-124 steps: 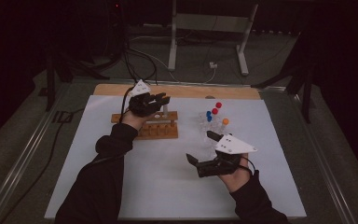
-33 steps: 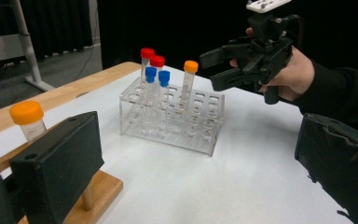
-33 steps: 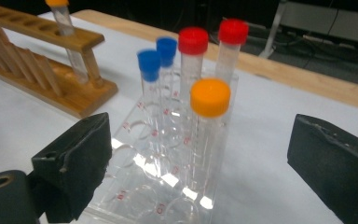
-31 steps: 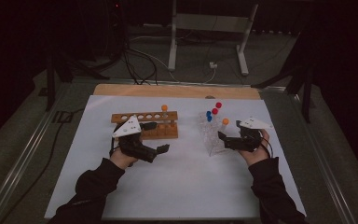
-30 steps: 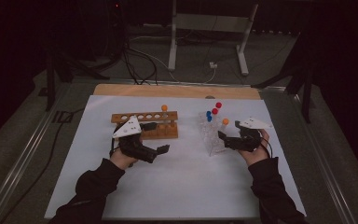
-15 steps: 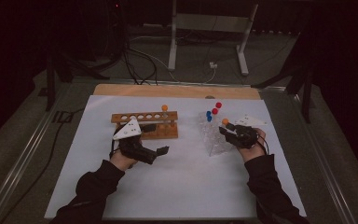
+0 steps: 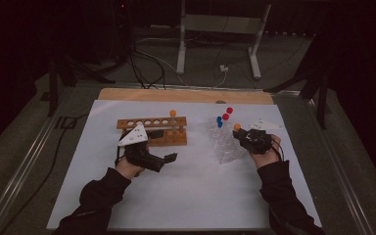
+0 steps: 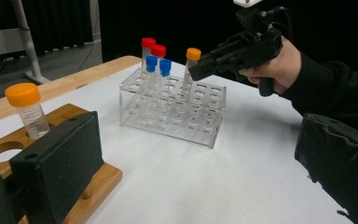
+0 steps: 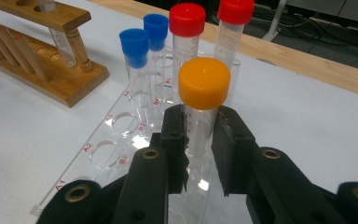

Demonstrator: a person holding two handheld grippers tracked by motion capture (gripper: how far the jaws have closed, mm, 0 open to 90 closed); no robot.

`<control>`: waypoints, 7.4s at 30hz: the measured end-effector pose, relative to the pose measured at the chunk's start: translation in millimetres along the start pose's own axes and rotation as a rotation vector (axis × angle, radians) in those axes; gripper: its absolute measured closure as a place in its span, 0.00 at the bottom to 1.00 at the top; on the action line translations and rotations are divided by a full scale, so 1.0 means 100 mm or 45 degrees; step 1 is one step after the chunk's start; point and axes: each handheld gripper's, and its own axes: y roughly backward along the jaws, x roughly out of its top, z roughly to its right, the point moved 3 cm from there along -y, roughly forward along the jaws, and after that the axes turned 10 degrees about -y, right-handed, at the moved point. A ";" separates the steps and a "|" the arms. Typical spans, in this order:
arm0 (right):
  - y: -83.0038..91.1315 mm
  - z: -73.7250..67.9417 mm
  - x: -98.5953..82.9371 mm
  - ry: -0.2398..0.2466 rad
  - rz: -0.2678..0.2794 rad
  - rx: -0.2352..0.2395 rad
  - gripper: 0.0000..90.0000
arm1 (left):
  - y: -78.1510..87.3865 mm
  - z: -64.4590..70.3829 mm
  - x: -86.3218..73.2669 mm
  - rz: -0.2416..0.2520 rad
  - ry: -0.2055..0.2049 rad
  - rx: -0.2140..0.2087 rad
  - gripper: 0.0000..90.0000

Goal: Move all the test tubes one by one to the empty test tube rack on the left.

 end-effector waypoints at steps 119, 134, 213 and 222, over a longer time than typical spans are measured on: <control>0.43 -1.48 0.09 0.203 0.020 0.503 0.30 | -0.08 0.05 0.59 -0.063 -0.224 -0.043 0.80; 0.49 -1.42 0.11 0.137 0.088 0.483 0.00 | 0.03 -0.46 0.76 -0.102 -0.194 0.156 0.80; 0.75 -1.31 0.32 0.276 0.404 0.530 0.00 | -0.13 -0.86 0.16 -0.112 -0.010 0.326 0.33; 0.73 -1.01 0.53 0.084 0.269 0.440 0.00 | 0.18 -0.60 0.23 -0.040 -0.010 0.184 0.02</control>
